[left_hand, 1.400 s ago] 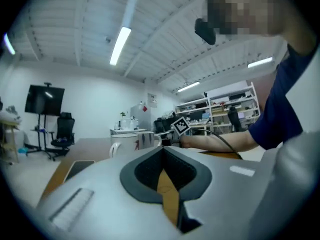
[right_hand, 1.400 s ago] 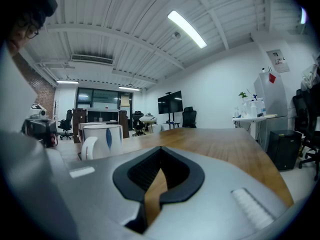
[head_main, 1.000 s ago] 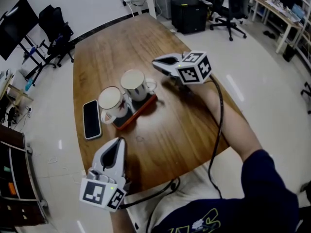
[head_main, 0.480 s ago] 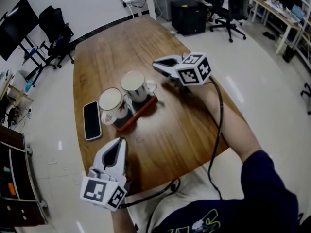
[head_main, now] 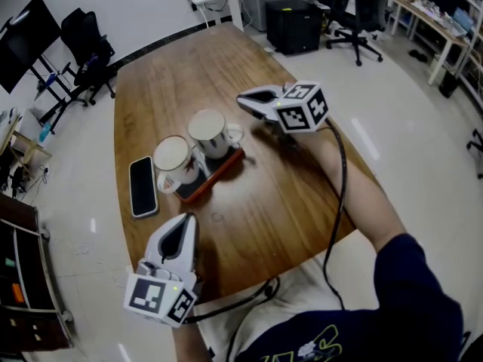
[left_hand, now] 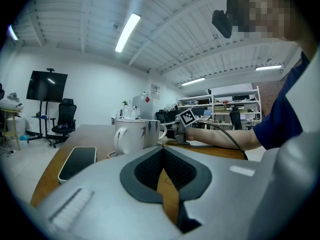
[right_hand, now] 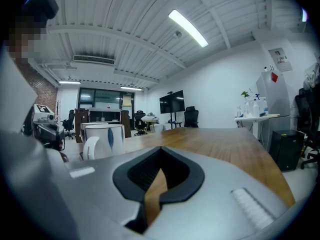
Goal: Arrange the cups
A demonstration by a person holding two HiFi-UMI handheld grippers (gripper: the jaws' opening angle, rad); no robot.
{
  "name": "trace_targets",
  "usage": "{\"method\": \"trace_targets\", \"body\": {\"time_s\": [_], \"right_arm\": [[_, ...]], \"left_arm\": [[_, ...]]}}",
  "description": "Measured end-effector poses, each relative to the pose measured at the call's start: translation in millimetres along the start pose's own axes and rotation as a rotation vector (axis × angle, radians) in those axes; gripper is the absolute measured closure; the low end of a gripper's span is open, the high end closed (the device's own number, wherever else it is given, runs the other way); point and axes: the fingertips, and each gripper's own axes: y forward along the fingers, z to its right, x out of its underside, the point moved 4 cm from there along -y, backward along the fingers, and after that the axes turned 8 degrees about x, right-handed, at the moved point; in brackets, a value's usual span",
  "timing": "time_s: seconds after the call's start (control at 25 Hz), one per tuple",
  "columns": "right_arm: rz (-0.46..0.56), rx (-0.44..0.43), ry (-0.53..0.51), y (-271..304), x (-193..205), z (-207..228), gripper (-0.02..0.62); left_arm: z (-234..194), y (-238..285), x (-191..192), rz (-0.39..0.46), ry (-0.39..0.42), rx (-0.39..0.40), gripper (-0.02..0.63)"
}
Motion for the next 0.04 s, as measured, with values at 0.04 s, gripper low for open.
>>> {"method": "trace_targets", "body": {"time_s": [0.04], "right_arm": [[0.0,0.002,0.0,-0.1,-0.1,0.0,0.586]], "left_arm": [[-0.1,0.0,0.1,0.0,0.0,0.0,0.603]]}}
